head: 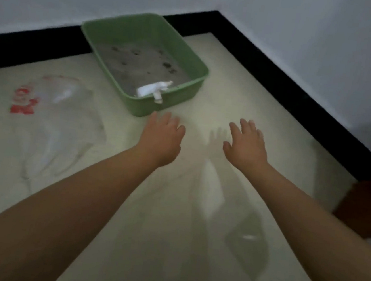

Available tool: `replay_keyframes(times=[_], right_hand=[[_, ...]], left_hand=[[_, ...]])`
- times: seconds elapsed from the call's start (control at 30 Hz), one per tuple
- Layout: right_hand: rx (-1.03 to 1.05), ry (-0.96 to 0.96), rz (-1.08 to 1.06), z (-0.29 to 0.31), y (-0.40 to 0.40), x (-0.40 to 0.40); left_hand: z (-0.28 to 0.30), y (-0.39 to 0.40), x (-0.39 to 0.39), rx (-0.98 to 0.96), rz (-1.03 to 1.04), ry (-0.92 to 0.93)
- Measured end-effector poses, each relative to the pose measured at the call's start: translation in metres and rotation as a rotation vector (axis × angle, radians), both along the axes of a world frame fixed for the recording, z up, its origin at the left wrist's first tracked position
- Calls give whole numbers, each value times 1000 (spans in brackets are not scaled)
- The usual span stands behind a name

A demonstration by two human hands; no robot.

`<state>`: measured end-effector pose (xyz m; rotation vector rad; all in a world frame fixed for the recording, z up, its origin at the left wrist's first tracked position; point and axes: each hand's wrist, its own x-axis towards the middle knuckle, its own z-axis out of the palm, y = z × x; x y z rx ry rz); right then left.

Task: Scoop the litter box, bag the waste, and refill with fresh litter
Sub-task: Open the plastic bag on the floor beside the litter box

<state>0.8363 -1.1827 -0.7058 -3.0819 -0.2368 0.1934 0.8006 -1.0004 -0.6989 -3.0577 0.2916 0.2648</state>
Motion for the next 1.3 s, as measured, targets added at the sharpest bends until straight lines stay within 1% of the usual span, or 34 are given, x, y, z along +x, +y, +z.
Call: replay_keyframes(times=[0.07,0.23,0.27,0.3,0.37,0.47,0.5,0.6,0.7,0.73,0.8,0.9,0.93,1.03,1.1,1.17,1.23,1.3], right_hand=[[-66,-18,-65,5,-55,-27],[-64,-75,-357,28,-183,-120],[-66,-89,-425,32,-207,-145],[-67,-122,-494,38,-229,-171],[-89,-220,-642,50,-267,-230],[-160,-261,-884,78,-306,-320],[-191,-289,-945,90,-314,-347],[-360,-490,-1096,134,-325,-420],[-541,-642,-1227,173,-322,-476],[-594,-656,-1276,183,-320,-492],[-673,-622,-1387,197,-315,-521],[-699,-527,-1581,201,-302,-556],[-705,-524,-1618,200,-297,-565],[-702,-525,-1590,201,-286,-578],[-713,-536,-1512,204,-281,-582],[-664,-561,-1423,207,-271,-586],[-634,-626,-1329,213,-259,-588],[-571,-731,-1262,220,-250,-590]], left_hand=[[4,-56,0,-5,-144,-14],[16,-204,-24,-107,-477,-92],[18,-232,-35,-133,-575,-118],[20,-260,-48,-179,-691,-188],[24,-314,-80,-261,-884,-274],[45,-382,-133,-284,-1063,-249],[57,-402,-152,-299,-1133,-243],[95,-453,-204,-393,-1342,-234],[139,-489,-254,-478,-1497,-214],[153,-497,-271,-500,-1543,-225],[180,-510,-304,-579,-1617,-231],[199,-524,-349,-569,-1705,-178],[201,-529,-361,-571,-1726,-175],[210,-534,-385,-555,-1788,-155],[213,-532,-389,-576,-1765,-126],[214,-528,-387,-606,-1730,-67],[215,-522,-381,-601,-1735,-36],[217,-515,-373,-593,-1748,-22]])
